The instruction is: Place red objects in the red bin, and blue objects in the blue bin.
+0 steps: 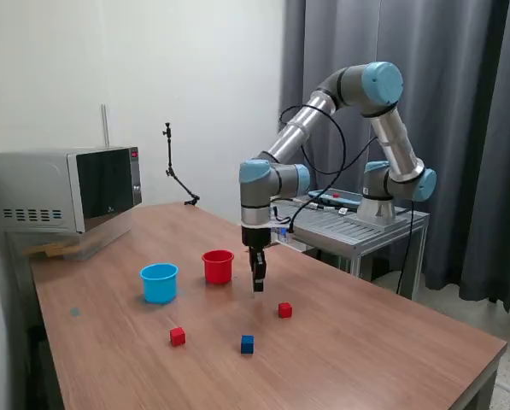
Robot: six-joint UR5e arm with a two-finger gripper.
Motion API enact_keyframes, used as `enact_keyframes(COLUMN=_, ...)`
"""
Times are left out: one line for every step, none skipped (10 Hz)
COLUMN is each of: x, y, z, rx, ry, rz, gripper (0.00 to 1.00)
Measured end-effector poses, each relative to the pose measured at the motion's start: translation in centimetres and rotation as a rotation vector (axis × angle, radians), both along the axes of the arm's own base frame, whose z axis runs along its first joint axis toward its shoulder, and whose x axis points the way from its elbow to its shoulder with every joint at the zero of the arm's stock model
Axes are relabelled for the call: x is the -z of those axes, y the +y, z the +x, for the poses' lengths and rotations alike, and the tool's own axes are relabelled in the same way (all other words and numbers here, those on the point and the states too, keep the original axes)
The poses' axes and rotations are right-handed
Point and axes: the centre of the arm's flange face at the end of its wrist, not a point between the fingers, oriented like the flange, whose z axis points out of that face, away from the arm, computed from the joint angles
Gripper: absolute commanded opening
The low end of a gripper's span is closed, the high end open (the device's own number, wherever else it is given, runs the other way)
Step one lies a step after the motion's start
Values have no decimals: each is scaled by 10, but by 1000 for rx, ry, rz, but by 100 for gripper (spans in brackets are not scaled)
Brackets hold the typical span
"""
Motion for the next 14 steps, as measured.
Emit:
enact_keyframes(x=-21, y=0, z=-4, rx=-4, ry=33, rz=7, gripper=0)
enact_keyframes(x=-42, y=-1, z=-11, rx=-12, ry=54, rz=11, gripper=0)
enact_keyframes(x=-58, y=0, z=-19, rx=-17, ry=65, rz=14, gripper=0)
enact_keyframes(x=-70, y=1, z=-25, rx=-23, ry=71, rz=16, gripper=0)
enact_keyframes(x=-75, y=9, z=-30, rx=-24, ry=72, rz=17, gripper=0)
enact_keyframes(x=-77, y=22, z=-33, rx=-20, ry=70, rz=17, gripper=0)
enact_keyframes(x=-78, y=39, z=-37, rx=-18, ry=65, rz=18, gripper=0)
enact_keyframes(x=-80, y=59, z=-43, rx=-21, ry=59, rz=18, gripper=0)
enact_keyframes(x=-87, y=77, z=-51, rx=-27, ry=61, rz=19, gripper=0)
enact_keyframes(x=-98, y=91, z=-61, rx=-38, ry=71, rz=22, gripper=0)
enact_keyframes(x=-112, y=102, z=-72, rx=-51, ry=88, rz=28, gripper=0)
enact_keyframes(x=-126, y=110, z=-83, rx=-62, ry=107, rz=35, gripper=0)
enact_keyframes(x=-134, y=115, z=-94, rx=-74, ry=120, rz=39, gripper=0)
enact_keyframes(x=-137, y=119, z=-103, rx=-85, ry=123, rz=41, gripper=0)
